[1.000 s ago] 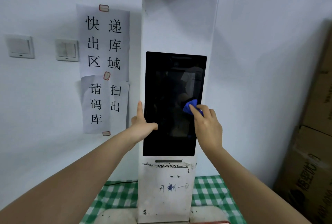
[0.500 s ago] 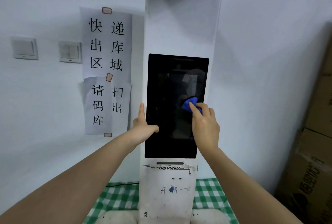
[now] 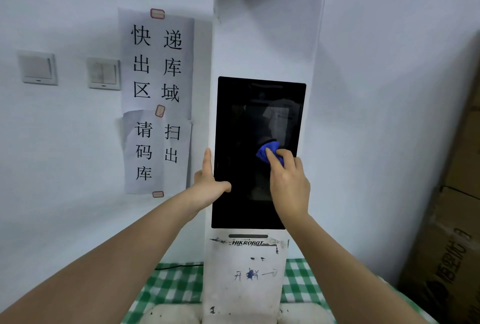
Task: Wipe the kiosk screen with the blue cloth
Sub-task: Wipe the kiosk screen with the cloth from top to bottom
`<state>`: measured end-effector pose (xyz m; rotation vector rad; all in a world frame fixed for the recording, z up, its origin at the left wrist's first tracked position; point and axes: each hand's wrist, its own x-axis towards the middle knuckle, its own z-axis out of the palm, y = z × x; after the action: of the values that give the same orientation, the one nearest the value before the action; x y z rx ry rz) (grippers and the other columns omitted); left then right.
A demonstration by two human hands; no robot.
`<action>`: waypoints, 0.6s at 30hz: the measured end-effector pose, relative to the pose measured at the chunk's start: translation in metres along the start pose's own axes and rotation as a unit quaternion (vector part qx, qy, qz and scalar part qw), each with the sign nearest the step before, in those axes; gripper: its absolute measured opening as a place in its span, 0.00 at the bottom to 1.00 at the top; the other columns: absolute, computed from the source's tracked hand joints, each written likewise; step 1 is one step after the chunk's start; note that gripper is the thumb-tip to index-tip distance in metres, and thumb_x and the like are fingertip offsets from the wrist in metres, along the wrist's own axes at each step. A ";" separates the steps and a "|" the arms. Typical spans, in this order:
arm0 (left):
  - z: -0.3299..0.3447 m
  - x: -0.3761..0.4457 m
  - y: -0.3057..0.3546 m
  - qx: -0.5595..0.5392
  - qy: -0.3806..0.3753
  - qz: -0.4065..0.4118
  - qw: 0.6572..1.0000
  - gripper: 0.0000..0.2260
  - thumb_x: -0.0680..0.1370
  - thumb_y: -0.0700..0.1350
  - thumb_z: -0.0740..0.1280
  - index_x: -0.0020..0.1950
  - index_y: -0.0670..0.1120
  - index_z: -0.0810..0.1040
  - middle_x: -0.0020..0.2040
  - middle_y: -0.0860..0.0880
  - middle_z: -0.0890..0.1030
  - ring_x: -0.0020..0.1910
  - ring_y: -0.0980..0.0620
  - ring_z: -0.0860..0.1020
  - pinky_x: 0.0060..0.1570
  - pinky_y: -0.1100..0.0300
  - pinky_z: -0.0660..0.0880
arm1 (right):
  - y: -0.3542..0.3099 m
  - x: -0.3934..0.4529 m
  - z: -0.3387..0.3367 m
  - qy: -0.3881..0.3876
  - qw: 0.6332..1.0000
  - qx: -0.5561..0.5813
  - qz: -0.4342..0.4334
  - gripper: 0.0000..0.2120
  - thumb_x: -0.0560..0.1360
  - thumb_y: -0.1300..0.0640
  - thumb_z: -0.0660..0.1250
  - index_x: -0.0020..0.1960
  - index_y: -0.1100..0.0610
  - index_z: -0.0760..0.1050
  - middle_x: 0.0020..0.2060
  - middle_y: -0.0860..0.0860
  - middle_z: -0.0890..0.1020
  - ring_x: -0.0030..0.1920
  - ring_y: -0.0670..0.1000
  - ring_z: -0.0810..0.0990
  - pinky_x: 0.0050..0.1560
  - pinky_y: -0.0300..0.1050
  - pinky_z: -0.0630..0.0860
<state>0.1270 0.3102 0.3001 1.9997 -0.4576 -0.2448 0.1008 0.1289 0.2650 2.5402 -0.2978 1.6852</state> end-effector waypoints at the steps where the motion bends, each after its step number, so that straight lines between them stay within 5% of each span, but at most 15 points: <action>1: 0.000 0.000 0.000 0.000 0.001 0.001 1.000 0.43 0.78 0.40 0.64 0.76 0.60 0.34 0.77 0.44 0.53 0.72 0.43 0.61 0.67 0.50 0.64 | -0.002 -0.004 0.002 -0.003 1.000 0.000 -0.011 0.32 0.60 0.73 0.74 0.62 0.57 0.77 0.51 0.53 0.79 0.40 0.54 0.75 0.24 0.38 0.64; 7: 0.000 0.001 -0.003 -0.003 0.005 -0.001 1.000 0.43 0.77 0.39 0.63 0.76 0.60 0.35 0.76 0.44 0.54 0.72 0.43 0.62 0.65 0.52 0.64 | 0.000 -0.026 0.005 -0.062 0.986 -0.010 -0.154 0.31 0.56 0.71 0.76 0.58 0.58 0.79 0.49 0.53 0.80 0.37 0.54 0.75 0.24 0.40 0.69; 13: 0.000 0.001 -0.003 -0.011 -0.004 0.004 1.000 0.42 0.78 0.39 0.63 0.76 0.60 0.35 0.75 0.44 0.56 0.70 0.45 0.64 0.55 0.59 0.62 | 0.002 0.001 -0.001 0.003 1.000 0.006 0.004 0.30 0.62 0.71 0.74 0.62 0.56 0.77 0.52 0.54 0.79 0.42 0.55 0.75 0.24 0.40 0.67; 18: 0.000 0.003 -0.004 -0.007 0.009 0.005 1.000 0.42 0.77 0.38 0.63 0.77 0.59 0.35 0.75 0.44 0.57 0.68 0.45 0.66 0.54 0.59 0.62 | -0.011 -0.015 0.008 -0.022 0.998 0.006 -0.055 0.31 0.59 0.72 0.75 0.61 0.57 0.78 0.50 0.53 0.79 0.39 0.55 0.74 0.23 0.40 0.66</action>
<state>0.1305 0.3106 0.2965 1.9840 -0.4519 -0.2230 0.1050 0.1399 0.2489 2.5527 -0.1478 1.5986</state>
